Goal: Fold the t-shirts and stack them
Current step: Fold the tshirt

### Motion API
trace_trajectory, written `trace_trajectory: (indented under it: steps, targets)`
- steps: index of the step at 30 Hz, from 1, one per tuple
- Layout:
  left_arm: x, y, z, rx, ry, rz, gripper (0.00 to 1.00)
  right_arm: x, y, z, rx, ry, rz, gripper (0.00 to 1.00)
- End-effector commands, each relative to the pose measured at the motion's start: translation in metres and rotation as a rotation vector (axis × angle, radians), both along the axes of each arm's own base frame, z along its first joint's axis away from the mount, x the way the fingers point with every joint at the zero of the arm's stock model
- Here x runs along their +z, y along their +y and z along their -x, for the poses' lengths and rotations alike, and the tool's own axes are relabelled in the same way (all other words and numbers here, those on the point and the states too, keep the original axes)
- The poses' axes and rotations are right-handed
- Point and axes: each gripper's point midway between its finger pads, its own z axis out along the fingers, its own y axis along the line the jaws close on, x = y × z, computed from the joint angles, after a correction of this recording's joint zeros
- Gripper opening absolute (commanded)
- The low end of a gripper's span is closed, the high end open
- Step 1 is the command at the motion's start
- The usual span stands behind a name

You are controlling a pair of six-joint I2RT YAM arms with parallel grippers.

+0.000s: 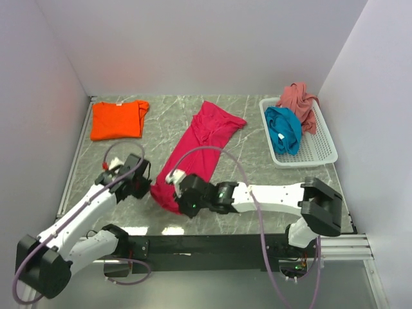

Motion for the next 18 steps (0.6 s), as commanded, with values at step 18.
trace_trajectory:
  steps: [18]
  targets:
    - [0.073, -0.097, -0.244, -0.163, -0.235, -0.112, 0.01, 0.040, -0.099, -0.233, -0.517, 0.053, -0.062, 0.00]
